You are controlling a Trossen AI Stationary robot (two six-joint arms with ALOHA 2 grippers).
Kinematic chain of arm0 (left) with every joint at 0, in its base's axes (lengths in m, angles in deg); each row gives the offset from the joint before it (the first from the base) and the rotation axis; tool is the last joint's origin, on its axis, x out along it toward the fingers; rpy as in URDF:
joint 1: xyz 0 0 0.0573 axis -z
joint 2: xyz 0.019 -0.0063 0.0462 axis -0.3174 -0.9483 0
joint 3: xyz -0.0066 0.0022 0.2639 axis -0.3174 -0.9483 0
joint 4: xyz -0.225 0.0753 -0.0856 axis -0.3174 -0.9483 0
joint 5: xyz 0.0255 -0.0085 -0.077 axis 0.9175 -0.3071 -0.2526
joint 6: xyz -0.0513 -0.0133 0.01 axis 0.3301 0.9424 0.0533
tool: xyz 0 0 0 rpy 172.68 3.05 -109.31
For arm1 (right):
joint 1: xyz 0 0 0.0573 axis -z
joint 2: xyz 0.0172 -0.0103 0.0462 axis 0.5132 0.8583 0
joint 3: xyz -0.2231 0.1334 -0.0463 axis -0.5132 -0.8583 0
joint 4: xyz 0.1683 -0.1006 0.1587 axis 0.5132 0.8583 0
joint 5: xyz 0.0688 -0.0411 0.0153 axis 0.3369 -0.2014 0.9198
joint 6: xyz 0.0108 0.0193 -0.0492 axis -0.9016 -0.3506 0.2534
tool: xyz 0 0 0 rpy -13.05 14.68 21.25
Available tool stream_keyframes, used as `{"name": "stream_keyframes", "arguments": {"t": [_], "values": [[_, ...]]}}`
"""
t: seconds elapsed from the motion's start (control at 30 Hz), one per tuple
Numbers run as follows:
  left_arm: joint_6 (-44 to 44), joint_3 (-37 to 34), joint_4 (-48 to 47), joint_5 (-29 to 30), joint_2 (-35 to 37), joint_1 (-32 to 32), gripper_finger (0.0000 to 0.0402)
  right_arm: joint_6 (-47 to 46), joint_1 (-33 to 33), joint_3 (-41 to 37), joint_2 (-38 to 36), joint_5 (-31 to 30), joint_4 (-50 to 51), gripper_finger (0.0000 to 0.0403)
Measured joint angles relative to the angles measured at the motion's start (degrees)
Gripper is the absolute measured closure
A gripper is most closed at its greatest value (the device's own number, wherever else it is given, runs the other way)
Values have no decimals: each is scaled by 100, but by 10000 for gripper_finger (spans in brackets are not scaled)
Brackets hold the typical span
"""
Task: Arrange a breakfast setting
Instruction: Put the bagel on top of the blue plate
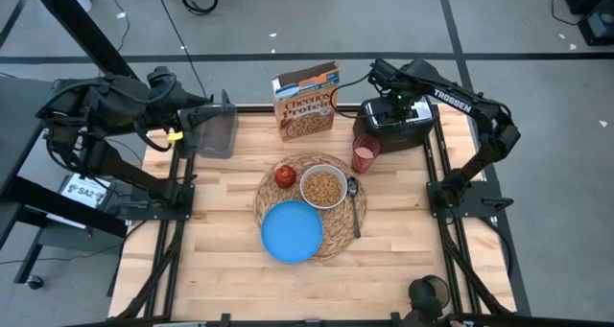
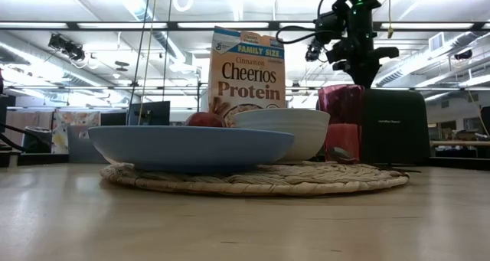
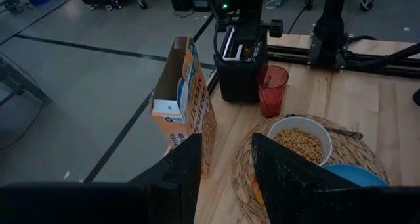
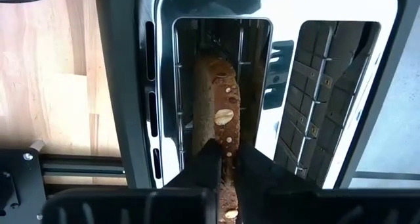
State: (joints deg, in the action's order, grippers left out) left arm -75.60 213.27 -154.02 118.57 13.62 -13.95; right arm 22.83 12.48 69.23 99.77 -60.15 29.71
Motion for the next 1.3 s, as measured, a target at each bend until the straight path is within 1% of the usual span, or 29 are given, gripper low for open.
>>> {"name": "stream_keyframes", "arguments": {"t": [0.13,0.37,0.53,0.73,0.93,1.03,1.17,1.3], "values": [[-39,-1,-1,-1,17,-1,263,-30,0,0,-14,-3,2,379],[144,-2,-1,5,115,-61,263,-39,0,0,-430,-4,2,375],[149,-2,16,7,100,-63,263,-155,0,0,-921,-4,4,378],[126,-6,284,198,57,-63,263,-416,-30,2,-1626,-4,-47,379],[158,-4,586,219,63,-63,263,-712,-375,4,-2363,7,-479,380],[260,-7,760,262,63,-63,263,-961,-676,7,-2663,264,-989,380],[446,-6,863,479,63,-63,262,-1479,-1183,7,-2873,1041,-1744,380],[797,-6,857,616,63,-64,262,-1863,-1897,8,-2846,1687,-2356,380]]}}
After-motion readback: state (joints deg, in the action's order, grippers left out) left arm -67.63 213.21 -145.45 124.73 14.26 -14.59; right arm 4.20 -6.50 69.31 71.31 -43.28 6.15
